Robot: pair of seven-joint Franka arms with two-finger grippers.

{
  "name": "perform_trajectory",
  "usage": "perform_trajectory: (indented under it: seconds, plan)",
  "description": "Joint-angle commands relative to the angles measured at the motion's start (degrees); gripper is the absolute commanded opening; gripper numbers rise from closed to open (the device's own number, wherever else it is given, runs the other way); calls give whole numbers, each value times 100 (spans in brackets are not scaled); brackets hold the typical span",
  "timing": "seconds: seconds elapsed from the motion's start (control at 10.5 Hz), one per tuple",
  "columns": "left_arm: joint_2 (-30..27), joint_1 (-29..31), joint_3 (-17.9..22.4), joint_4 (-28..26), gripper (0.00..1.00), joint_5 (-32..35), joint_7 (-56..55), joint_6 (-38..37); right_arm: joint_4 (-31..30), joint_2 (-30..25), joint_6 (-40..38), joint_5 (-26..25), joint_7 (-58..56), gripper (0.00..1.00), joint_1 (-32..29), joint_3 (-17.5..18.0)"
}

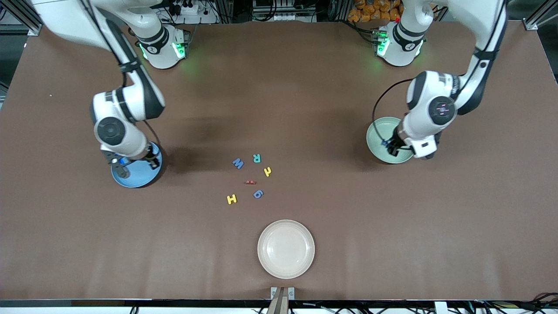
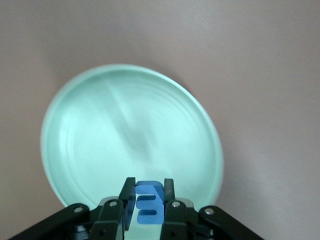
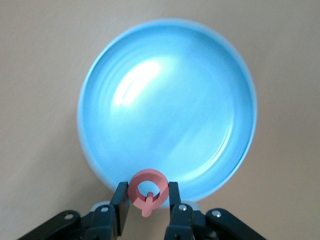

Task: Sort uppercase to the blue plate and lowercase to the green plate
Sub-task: 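Drop the Q on the blue plate while the left gripper drops m on green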

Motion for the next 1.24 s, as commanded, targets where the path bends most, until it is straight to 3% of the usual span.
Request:
perform_trajectory:
  seconds: [0.0,0.1,0.19,0.29,0.57,0.86,1.15]
  plan:
    - [-195,212,-113,-359,18,135,372,89,-31,-14,-26,-471,-415,0,-484,94]
    - [-212,212,-131,-342,36,135,372,89,12,13,-26,-524,-442,10,-564,85]
    - [-221,203,-192,-290,55,109,355,89,82,82,-26,-525,-434,74,-608,77]
    - [-212,160,-305,-168,57,48,241,89,109,74,-35,-516,-460,100,-617,68]
    - [-12,-163,-526,437,57,-495,-739,89,574,136,-614,-455,-442,100,-338,85]
    - [1093,-1261,-500,1859,57,-621,-2768,98,872,328,-554,-114,-364,100,-65,94]
    - [2237,-2018,-413,3039,57,-586,-3617,98,1558,662,-553,572,-337,100,173,94]
